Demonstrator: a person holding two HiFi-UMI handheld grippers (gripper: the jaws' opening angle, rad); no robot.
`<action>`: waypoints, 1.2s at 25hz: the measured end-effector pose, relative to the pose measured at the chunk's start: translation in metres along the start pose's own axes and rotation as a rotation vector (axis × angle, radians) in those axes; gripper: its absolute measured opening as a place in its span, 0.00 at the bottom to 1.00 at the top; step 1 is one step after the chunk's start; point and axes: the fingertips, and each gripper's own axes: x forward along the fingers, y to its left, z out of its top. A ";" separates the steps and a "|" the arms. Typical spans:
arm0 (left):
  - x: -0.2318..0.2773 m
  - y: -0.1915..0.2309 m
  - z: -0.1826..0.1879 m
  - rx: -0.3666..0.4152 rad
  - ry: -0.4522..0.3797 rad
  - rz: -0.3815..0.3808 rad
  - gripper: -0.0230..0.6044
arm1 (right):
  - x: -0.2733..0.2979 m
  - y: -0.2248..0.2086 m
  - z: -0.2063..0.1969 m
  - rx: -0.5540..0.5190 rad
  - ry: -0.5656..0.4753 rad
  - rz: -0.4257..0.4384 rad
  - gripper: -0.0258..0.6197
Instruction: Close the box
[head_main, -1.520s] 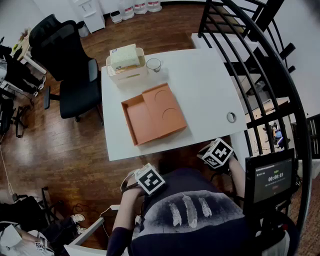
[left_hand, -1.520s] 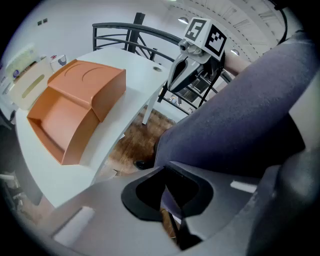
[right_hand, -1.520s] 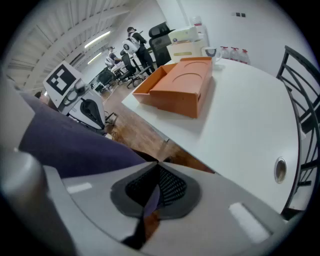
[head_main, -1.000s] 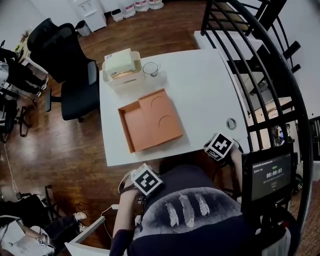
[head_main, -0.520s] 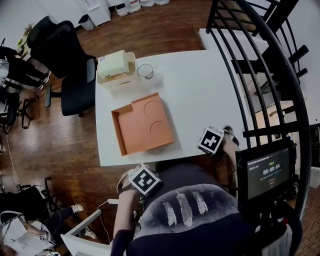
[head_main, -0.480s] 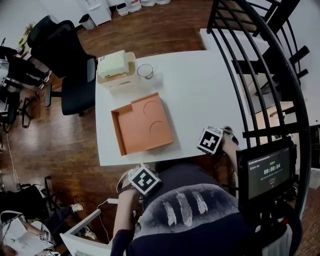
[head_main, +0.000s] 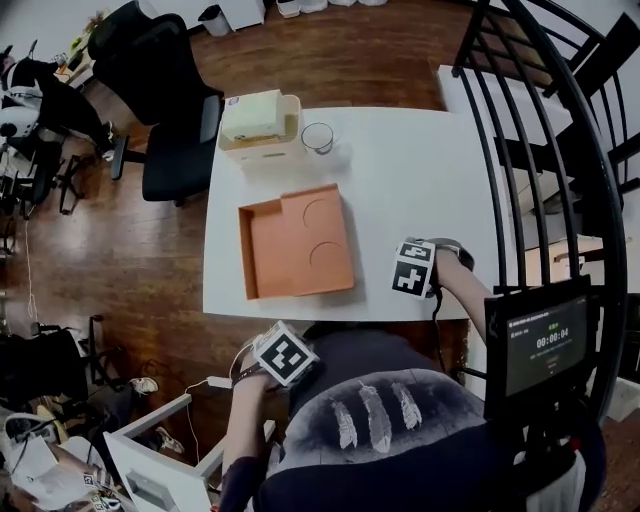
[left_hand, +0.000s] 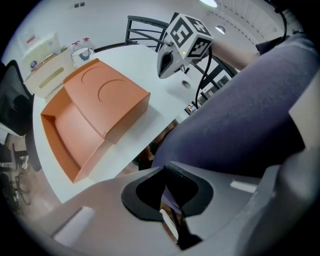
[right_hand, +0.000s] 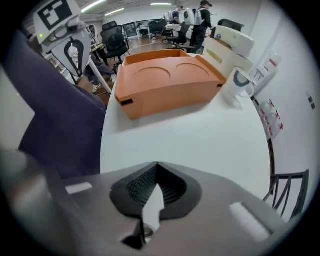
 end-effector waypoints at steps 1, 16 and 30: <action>0.001 0.005 -0.001 0.004 -0.002 0.003 0.06 | 0.004 -0.006 0.007 -0.020 0.007 -0.004 0.05; -0.019 0.043 -0.012 0.068 -0.017 -0.010 0.06 | 0.028 -0.061 0.059 -0.144 0.086 -0.050 0.05; -0.023 0.061 -0.009 0.019 -0.029 -0.032 0.06 | 0.063 -0.056 0.079 -0.333 0.169 0.057 0.05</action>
